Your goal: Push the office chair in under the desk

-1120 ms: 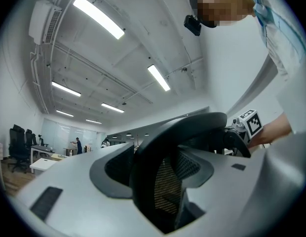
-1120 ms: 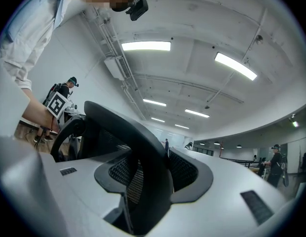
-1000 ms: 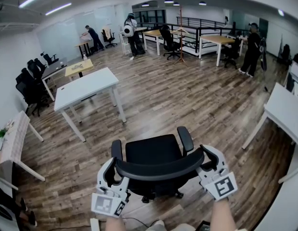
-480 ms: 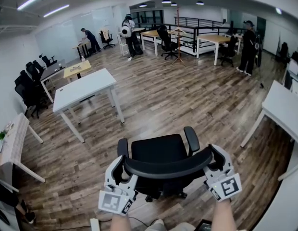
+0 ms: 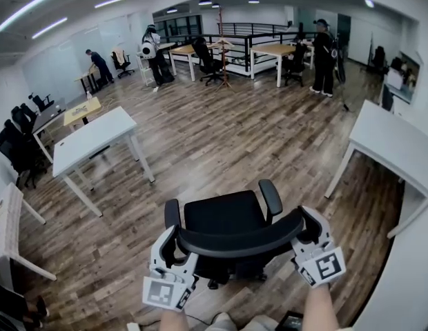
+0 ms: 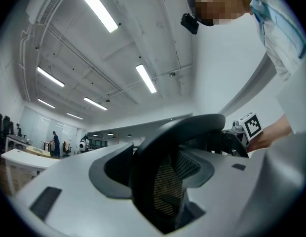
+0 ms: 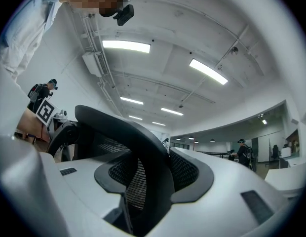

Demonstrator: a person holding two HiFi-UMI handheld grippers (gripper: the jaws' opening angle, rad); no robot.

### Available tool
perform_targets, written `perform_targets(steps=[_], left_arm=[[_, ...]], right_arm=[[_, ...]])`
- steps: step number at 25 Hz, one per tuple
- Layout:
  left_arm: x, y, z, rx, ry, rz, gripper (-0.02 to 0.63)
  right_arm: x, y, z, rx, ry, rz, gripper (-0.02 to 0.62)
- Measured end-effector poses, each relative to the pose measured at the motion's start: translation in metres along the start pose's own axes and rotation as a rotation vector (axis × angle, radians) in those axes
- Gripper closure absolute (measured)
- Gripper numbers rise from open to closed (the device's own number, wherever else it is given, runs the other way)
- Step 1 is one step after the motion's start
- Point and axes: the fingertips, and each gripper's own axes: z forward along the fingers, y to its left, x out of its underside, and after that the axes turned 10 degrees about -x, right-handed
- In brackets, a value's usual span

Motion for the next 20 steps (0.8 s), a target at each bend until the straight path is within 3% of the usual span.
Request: perform_targets(steps=[6, 20], left_arm=[[0.001, -0.032, 0.012, 0.07, -0.008, -0.019, 0.371], [0.009, -0.095, 0.059, 0.251, -0.019, -0.092, 0.371]], right_arm=[[-0.002, -0.015, -0.035, 0.088, 0.021, 0.019, 0.38], [-0.006, -0.051, -0.106, 0.298, 0.071, -0.062, 0.38]])
